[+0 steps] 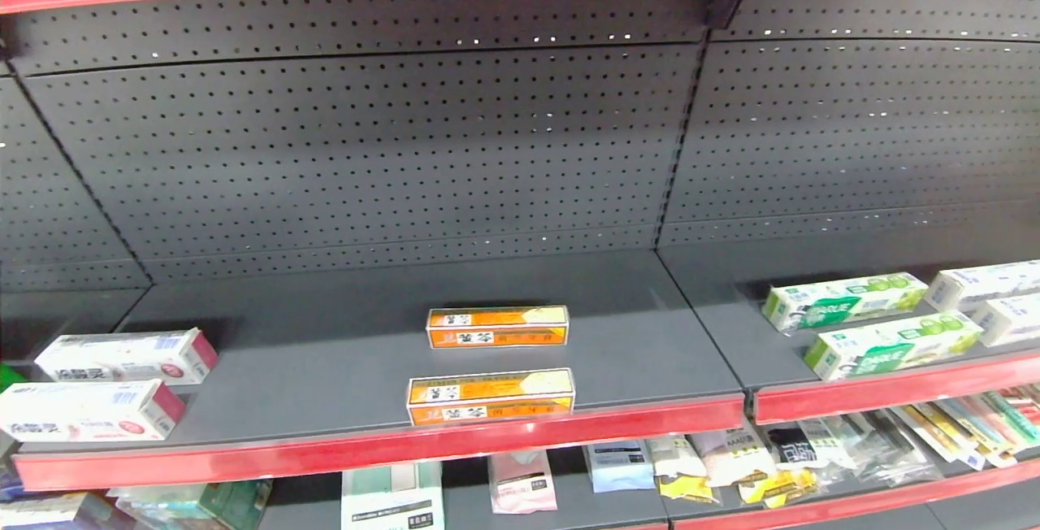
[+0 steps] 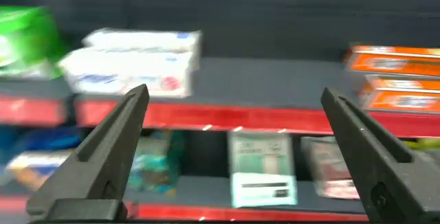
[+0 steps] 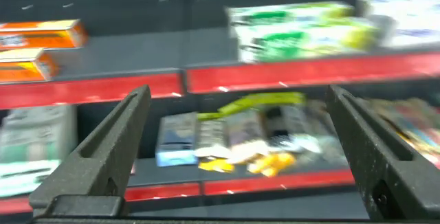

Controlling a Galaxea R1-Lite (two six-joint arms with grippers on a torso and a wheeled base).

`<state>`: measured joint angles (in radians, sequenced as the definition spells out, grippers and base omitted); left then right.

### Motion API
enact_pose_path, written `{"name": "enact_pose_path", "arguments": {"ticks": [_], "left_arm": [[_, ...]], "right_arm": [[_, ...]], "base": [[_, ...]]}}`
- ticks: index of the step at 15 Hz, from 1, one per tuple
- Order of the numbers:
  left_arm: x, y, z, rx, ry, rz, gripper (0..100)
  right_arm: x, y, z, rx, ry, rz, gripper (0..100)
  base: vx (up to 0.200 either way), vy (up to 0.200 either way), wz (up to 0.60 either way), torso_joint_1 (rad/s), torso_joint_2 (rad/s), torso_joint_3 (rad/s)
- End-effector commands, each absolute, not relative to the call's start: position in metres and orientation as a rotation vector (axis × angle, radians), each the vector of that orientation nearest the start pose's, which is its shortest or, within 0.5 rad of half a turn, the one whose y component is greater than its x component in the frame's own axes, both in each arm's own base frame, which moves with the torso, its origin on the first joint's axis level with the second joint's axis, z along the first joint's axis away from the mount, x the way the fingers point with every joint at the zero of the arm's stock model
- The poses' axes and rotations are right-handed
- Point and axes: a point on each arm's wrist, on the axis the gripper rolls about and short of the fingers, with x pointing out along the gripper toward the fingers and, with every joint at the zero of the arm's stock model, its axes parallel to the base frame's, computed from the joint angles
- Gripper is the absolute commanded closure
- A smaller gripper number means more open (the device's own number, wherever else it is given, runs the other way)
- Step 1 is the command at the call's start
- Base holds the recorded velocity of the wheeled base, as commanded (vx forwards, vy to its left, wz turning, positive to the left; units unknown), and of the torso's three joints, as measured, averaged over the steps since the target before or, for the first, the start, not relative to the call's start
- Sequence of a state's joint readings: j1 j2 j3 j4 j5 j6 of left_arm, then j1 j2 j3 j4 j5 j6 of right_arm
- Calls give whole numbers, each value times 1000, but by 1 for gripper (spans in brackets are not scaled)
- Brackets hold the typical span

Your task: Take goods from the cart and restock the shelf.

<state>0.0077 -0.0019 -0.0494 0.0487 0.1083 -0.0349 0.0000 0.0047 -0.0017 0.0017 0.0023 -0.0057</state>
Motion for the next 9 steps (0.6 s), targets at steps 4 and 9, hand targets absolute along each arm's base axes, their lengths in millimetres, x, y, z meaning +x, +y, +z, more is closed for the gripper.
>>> {"name": "enact_pose_path", "arguments": {"ticks": [4, 9], "left_arm": [[-27, 2, 84, -35, -2, 112, 0], [-23, 1, 76, 5, -3, 74, 0]], "right_arm": [[-23, 0, 76, -3, 0, 3, 0], [-23, 0, 76, -6, 0, 2, 0]], "base": [[0, 0, 150, 1, 2, 1], [0, 0, 0, 0, 0, 0]]}}
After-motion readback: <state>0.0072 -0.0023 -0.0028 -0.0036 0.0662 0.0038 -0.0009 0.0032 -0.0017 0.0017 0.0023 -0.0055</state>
